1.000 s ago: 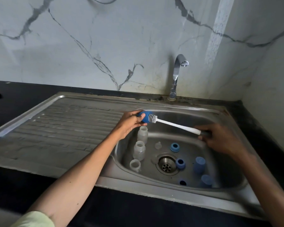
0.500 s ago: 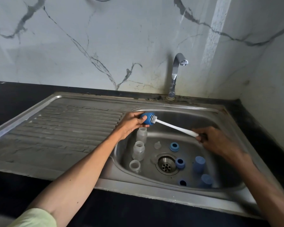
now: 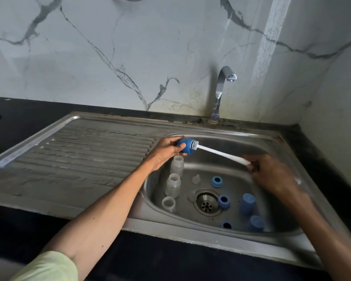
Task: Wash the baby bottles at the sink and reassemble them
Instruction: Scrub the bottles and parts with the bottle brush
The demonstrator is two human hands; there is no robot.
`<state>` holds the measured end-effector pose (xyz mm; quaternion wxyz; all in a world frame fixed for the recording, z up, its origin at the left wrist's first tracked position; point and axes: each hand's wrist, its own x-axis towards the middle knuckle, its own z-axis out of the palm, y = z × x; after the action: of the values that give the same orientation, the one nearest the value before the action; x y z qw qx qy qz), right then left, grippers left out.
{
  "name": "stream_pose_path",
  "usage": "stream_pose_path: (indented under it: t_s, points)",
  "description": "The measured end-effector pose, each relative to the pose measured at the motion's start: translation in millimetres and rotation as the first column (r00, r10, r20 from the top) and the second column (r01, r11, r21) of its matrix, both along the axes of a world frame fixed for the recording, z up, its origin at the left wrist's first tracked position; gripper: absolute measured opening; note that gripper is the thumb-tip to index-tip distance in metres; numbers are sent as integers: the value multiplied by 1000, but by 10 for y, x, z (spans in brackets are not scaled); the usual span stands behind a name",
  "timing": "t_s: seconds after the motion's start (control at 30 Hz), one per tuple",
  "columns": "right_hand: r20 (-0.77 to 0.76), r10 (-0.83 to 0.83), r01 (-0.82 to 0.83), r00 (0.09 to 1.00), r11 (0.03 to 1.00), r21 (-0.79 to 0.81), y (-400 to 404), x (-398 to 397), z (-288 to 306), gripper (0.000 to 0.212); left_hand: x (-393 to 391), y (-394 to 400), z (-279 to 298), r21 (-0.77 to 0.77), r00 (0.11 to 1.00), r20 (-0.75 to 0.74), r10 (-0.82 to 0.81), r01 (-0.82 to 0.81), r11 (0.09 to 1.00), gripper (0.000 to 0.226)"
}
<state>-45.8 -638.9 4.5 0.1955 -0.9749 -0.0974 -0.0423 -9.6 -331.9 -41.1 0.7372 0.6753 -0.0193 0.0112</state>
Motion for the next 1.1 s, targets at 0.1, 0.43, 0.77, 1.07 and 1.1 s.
stream_pose_path:
  t_s: [0.1,0.43,0.77,1.07,1.1]
  points:
    - [-54,-30,28,998,999,-40,17,20,-47,40,7,-3,-43,130,998,61,23,-31,991,33]
    - [-67,85,-81,994,994,72,-95,96,-2,40,-10,17,11,43,999,30,22,-24,999,36]
    - [-64,53,-48,997,996,81,-281,188,98,35,-15,157,145,-250,988,-63,138,-150,957,30]
    - [-25,69,-64,997,982,176,-19,93,-17,39,-27,32,165,-348,998,-51,21,-37,937,33]
    - [-23,68,-63,997,983,174,-6,90,-17,39,-31,12,178,-362,998,-59,24,-43,931,30]
